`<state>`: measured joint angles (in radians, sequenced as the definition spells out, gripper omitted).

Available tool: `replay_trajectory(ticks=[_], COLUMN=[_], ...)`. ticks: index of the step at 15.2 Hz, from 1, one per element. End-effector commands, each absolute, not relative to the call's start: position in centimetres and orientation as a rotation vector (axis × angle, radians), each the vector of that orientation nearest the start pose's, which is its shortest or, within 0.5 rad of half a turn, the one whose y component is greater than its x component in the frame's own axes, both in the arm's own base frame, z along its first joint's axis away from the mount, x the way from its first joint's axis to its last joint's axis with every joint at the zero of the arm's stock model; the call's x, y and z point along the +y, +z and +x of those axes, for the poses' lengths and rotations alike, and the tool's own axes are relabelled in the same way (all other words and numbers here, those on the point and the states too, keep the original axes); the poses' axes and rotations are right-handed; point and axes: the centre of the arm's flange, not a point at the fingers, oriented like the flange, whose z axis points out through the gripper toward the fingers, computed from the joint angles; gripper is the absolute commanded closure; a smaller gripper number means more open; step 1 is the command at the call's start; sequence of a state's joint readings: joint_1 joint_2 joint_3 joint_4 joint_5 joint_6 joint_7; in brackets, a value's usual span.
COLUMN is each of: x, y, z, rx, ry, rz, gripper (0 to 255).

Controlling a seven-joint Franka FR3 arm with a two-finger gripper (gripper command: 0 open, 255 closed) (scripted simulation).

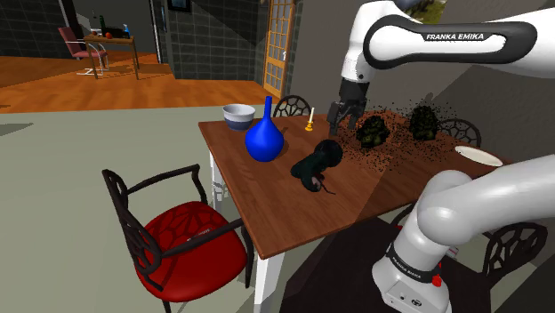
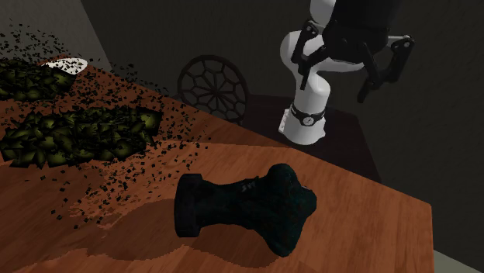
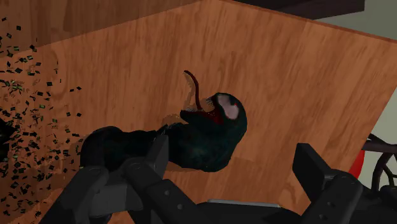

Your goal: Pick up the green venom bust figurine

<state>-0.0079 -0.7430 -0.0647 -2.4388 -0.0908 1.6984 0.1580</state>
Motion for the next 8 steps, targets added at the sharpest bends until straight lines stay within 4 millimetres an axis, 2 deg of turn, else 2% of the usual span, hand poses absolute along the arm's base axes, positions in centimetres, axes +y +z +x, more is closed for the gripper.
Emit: replay_trajectory(ticks=[1, 8], x=[-3.6, -8.8], y=[54.8, 48.3], z=[32.5, 35.7], rx=[0.322, 1.017], ry=[-0.007, -0.163], rz=[-3.171, -2.93], gripper=[0, 0])
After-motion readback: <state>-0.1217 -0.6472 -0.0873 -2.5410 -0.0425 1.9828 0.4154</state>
